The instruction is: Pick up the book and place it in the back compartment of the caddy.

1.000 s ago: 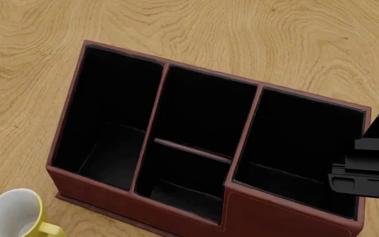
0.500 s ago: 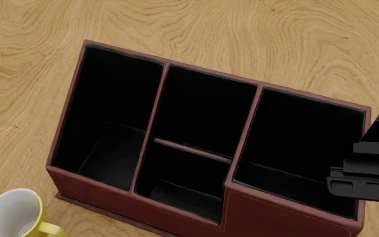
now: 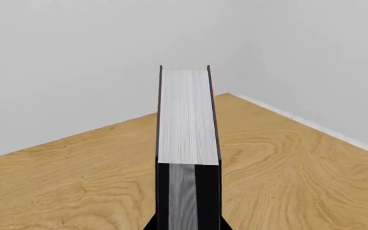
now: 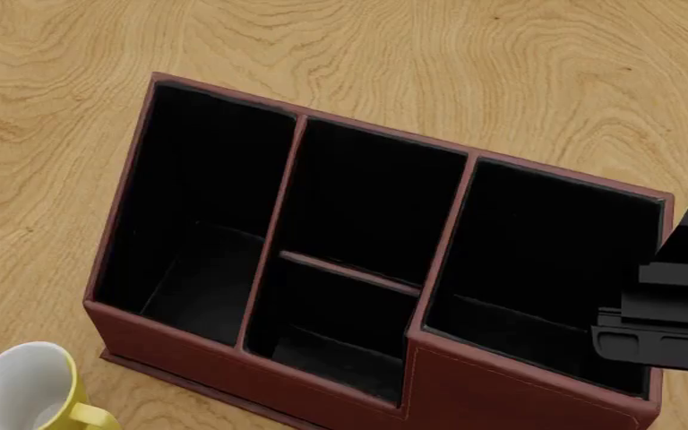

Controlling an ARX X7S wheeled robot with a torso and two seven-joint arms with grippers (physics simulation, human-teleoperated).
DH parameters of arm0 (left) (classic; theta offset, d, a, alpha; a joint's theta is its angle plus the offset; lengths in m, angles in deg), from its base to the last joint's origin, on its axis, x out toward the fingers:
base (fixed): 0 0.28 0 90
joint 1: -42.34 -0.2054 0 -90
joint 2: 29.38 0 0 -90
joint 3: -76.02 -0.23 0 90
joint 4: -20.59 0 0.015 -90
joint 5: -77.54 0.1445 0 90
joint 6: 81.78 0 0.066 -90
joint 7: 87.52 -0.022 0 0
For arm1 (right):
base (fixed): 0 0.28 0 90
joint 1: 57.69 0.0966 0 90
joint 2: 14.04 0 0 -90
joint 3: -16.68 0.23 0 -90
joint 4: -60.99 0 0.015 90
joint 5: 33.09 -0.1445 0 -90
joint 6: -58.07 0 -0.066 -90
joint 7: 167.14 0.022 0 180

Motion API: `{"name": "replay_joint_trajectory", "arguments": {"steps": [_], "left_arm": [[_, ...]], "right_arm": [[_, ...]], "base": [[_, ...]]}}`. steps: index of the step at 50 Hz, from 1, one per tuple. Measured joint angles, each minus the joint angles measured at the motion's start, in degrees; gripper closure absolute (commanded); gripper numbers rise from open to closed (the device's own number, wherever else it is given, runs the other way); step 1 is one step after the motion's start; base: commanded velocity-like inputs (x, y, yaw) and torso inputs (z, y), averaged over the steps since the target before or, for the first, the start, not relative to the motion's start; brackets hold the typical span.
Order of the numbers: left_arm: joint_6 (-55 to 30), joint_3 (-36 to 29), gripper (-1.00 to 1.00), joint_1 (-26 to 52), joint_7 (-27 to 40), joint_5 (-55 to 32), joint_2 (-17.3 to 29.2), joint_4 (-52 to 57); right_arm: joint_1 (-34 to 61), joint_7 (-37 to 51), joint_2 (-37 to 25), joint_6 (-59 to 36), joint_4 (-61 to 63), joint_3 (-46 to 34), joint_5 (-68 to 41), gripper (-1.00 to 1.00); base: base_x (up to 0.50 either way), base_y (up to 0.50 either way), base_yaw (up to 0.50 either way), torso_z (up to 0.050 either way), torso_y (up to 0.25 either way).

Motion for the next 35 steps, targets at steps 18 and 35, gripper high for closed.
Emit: {"name": "replay_joint_trajectory", "arguments": {"steps": [18, 35], "left_arm": [[3.32, -5.32, 1.0, 0.95, -5.71, 2.66, 5.45, 0.21], [6.37, -9.91, 1.0, 3.74, -13.17, 2.42, 9.29, 0.53]], "right_arm": [[1.09, 0.24, 0.0, -0.07, 0.31, -1.12, 0.07, -1.0], [2.08, 0.38, 0.01, 0.02, 0.43, -2.27, 0.16, -1.0]], "base": [[0.0, 0.0, 0.0, 0.0, 0.001], [0.0, 0.0, 0.0, 0.001, 0.002]]}}
